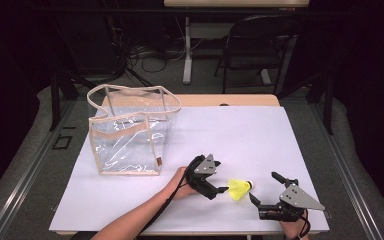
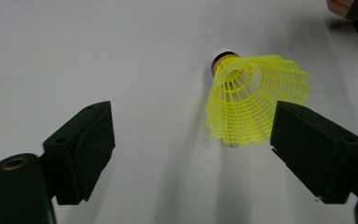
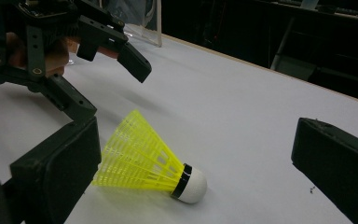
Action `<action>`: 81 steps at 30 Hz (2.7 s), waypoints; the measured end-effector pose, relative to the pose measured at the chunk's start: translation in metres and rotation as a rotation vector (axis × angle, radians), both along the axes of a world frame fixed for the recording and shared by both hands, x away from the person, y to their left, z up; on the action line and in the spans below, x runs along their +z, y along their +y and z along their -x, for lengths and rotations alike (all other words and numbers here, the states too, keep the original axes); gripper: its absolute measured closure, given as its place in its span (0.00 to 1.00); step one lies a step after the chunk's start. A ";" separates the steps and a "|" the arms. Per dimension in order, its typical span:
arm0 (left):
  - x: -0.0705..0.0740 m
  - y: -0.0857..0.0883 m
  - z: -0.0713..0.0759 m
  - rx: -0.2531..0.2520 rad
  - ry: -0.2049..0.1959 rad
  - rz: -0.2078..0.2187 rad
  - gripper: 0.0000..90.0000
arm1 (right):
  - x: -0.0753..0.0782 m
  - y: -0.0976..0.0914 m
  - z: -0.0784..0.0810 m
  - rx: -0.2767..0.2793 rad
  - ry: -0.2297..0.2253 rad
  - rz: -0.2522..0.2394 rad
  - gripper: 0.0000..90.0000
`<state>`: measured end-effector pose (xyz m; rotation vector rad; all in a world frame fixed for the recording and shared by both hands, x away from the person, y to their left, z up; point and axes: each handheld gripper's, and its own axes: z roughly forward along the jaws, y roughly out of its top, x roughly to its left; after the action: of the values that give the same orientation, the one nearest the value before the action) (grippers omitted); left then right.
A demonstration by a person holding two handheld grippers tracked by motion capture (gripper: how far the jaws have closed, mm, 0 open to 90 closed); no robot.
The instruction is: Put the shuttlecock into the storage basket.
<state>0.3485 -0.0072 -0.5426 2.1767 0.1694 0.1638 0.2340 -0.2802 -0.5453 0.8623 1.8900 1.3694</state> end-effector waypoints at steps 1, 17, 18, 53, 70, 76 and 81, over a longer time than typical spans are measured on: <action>0.000 -0.001 -0.001 -0.004 0.000 -0.004 0.18 | 0.000 0.000 0.000 -0.001 0.000 0.000 0.01; -0.005 -0.019 -0.003 -0.067 0.035 -0.061 0.62 | 0.000 0.000 0.000 -0.001 0.000 0.005 0.01; -0.005 -0.020 -0.004 -0.071 0.039 -0.065 0.64 | 0.000 0.000 0.000 -0.001 0.000 0.005 0.01; -0.007 -0.028 -0.005 -0.171 0.049 -0.067 1.00 | 0.000 0.000 0.000 -0.003 -0.004 0.006 0.01; 0.001 -0.013 -0.001 -0.126 0.041 -0.037 1.00 | 0.000 0.001 0.000 -0.002 -0.005 0.000 0.01; 0.005 -0.006 0.000 -0.106 0.040 -0.029 1.00 | 0.001 0.002 0.000 0.000 -0.006 0.002 0.01; 0.007 0.000 0.000 -0.081 0.038 -0.024 1.00 | 0.000 0.002 0.000 -0.001 -0.003 0.001 0.01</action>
<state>0.3481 -0.0073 -0.5354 2.2079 0.1004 0.0791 0.2338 -0.2786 -0.5449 0.8606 1.8878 1.3688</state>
